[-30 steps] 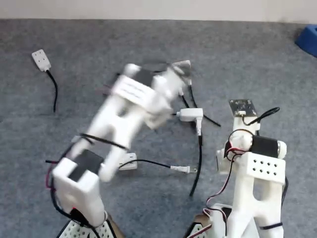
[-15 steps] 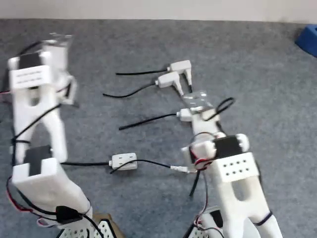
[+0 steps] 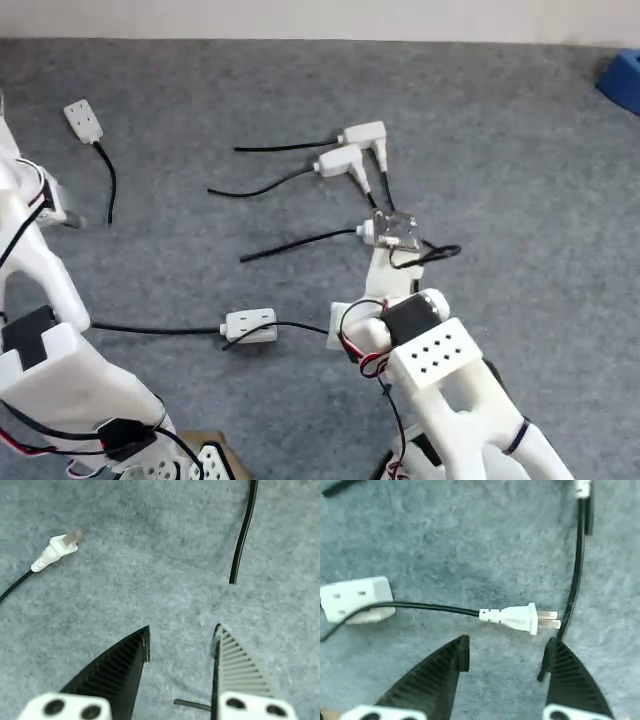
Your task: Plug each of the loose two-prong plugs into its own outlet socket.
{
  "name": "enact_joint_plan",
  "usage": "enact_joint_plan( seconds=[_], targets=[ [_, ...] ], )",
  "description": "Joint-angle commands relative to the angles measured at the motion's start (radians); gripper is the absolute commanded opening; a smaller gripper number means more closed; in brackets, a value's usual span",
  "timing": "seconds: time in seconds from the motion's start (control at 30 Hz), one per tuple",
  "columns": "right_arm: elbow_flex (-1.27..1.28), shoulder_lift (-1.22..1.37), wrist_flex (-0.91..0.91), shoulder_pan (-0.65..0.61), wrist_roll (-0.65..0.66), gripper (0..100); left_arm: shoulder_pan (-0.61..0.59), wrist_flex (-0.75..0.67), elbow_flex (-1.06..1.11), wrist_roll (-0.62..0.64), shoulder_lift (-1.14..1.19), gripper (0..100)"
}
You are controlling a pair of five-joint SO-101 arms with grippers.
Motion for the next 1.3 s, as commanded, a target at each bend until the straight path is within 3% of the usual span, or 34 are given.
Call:
enact_joint_plan(
  seconds=[0.0,0.17,0.2,0.37,0.6,0.8,0.9,1.03,1.27],
  targets=[
    [-0.002,-0.013,0.004,-0.013,0.118,23.8,-0.002,-0.044,-0.028,0.008,-0.007,21],
    [0.001,-0.013,0.085,-0.008,0.876,23.8,-0.008,-0.049,-0.03,0.003,-0.007,21],
    [0.001,-0.013,0.087,-0.007,0.968,23.8,-0.008,-0.049,-0.03,0.003,-0.007,21],
    [-0.005,-0.013,0.108,0.007,1.109,23.8,-0.002,-0.051,-0.036,0.003,-0.008,21],
    [0.018,-0.013,0.105,-0.081,1.453,23.8,-0.01,-0.051,-0.036,0.003,-0.008,21],
    [0.027,-0.004,0.097,-0.012,1.708,23.8,-0.033,-0.051,-0.038,0.003,-0.008,21],
    [0.016,-0.005,0.094,0.061,1.763,23.8,-0.058,-0.051,-0.038,0.002,-0.008,21],
    [0.056,-0.001,-0.059,0.097,1.757,23.8,-0.097,-0.078,-0.038,0.002,-0.01,21],
    [0.153,-0.004,-0.179,0.042,1.672,23.8,-0.14,-0.12,-0.038,-0.051,-0.018,21]
  ],
)
